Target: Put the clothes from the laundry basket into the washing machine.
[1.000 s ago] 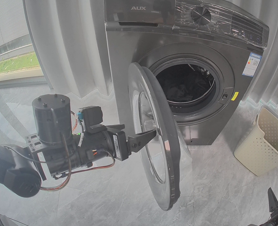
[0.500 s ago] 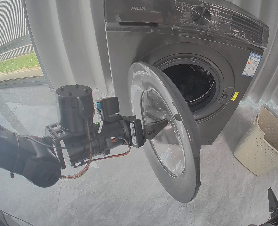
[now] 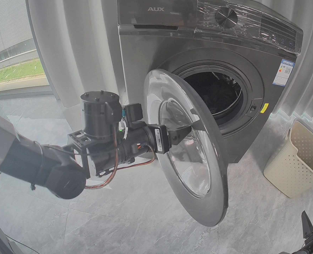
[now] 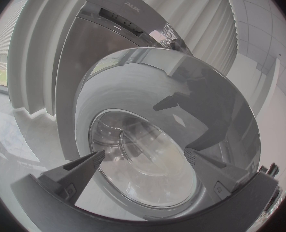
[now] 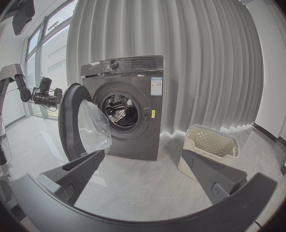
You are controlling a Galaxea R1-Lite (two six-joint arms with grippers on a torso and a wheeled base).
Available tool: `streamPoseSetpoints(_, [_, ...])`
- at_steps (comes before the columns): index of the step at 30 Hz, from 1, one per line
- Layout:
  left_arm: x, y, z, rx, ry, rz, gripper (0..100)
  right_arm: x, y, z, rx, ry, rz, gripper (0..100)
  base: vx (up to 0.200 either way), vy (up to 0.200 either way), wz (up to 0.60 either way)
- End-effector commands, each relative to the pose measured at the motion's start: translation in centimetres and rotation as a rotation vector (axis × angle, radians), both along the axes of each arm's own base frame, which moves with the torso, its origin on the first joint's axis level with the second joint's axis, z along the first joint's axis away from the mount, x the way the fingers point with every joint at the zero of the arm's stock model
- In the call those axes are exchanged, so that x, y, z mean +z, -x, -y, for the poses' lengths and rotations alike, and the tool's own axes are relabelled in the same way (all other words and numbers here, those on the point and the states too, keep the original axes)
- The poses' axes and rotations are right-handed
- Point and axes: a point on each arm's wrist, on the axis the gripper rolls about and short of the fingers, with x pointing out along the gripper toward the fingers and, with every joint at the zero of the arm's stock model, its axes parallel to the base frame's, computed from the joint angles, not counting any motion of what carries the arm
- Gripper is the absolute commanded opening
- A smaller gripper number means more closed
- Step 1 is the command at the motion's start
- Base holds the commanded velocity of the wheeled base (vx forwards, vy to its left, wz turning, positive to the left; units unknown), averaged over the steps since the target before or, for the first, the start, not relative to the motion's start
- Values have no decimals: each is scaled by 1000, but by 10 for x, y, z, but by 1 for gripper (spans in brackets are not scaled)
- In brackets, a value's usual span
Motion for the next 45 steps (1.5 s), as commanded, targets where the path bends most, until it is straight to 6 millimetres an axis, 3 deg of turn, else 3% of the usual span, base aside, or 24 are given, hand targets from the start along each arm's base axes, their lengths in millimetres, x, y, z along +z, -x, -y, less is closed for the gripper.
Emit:
streamPoseSetpoints(1, [16,-18,20,13,126,-15,100,-5,0,0,1,0,-1,100,0,0,0])
streamPoseSetpoints(3, [18,-19,21,13,132,-10,100,-5,0,0,1,0,-1,100,0,0,0])
streamPoseSetpoints(10, [-2,-21,16,80,89,-48,100,-5,0,0,1,-1,-1,100,0,0,0])
streamPoseSetpoints(15, [-12,6,-7,82,-4,-63,100,-5,0,0,1,2,-1,100,0,0,0])
streamPoseSetpoints(17, [-15,32,-30,106,-84,-41,100,-5,0,0,1,2,-1,100,0,0,0])
streamPoseSetpoints(18, [-16,34,-34,113,-93,-36,100,-5,0,0,1,2,-1,100,0,0,0])
streamPoseSetpoints(19, [-20,52,-53,148,-158,-17,100,-5,0,0,1,2,-1,100,0,0,0])
streamPoseSetpoints(21, [-21,71,-74,180,-205,14,100,-5,0,0,1,2,-1,100,0,0,0])
streamPoseSetpoints(28, [-9,143,-146,330,-193,160,100,-5,0,0,1,2,-1,100,0,0,0])
streamPoseSetpoints(32, [-19,183,-186,447,-241,236,100,-5,0,0,1,2,-1,100,0,0,0])
streamPoseSetpoints(39, [-29,227,-220,669,-304,312,100,-5,0,0,2,3,-1,100,0,0,0])
streamPoseSetpoints(45, [-41,264,-230,752,-285,358,100,-5,0,0,-1,11,-3,100,0,0,0])
